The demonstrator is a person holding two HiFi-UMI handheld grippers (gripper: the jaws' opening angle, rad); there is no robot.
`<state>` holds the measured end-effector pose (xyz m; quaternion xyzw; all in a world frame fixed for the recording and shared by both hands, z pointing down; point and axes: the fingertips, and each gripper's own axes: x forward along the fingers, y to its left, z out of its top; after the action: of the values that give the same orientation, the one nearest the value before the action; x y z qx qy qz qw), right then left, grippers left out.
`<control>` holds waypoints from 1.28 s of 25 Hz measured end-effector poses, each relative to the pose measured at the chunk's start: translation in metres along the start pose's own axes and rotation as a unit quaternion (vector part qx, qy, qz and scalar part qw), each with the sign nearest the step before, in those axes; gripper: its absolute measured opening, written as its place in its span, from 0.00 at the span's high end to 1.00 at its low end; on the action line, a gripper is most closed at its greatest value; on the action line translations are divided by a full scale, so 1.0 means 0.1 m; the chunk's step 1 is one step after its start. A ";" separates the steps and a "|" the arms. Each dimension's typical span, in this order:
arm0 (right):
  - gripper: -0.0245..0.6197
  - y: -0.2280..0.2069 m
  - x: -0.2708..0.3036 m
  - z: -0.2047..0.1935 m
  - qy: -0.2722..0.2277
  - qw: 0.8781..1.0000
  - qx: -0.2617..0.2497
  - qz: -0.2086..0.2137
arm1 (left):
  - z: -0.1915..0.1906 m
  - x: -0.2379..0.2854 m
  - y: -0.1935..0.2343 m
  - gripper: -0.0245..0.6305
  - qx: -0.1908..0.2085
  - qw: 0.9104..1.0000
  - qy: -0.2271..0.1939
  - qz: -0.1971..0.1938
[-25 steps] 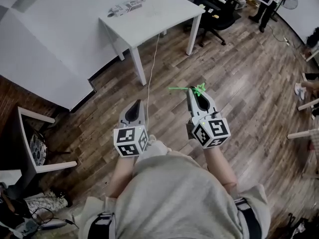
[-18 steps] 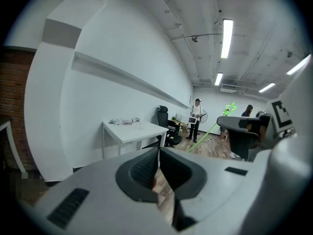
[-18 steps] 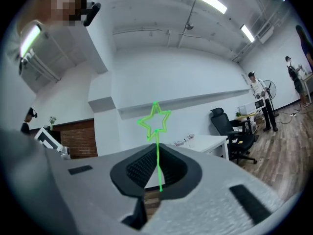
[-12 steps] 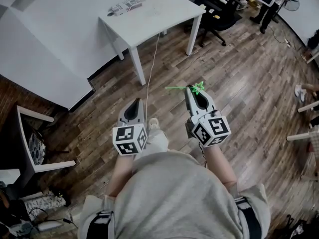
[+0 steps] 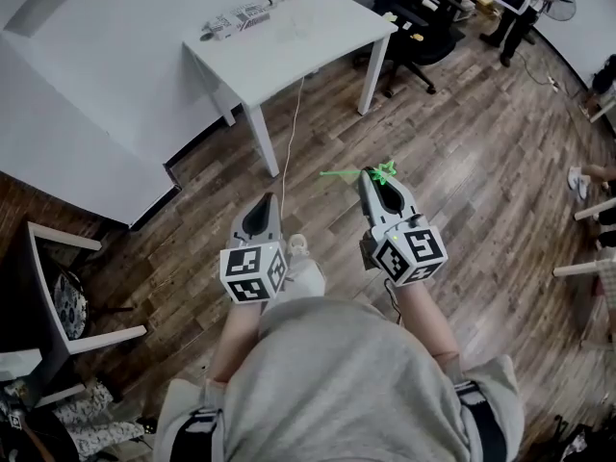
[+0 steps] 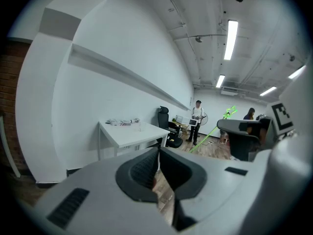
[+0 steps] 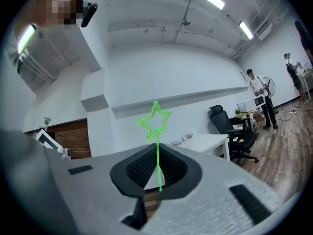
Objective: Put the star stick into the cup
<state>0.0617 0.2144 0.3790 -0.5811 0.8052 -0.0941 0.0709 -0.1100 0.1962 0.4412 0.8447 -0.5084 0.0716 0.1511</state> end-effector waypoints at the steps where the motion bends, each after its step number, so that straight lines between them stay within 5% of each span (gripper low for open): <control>1: 0.95 -0.04 0.08 0.01 0.000 1.000 -0.002 -0.002 | 0.02 0.08 0.04 0.94 -0.001 1.000 0.000 0.000; 32: 0.95 -0.84 2.88 0.35 -0.008 0.999 -0.008 -0.032 | 1.02 2.52 1.48 0.94 0.000 1.000 0.007 -0.025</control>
<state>0.0564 -0.0874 0.3631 -0.6076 0.7866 -0.0853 0.0700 -0.1246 -0.1127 0.4414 0.8565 -0.4863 0.0739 0.1563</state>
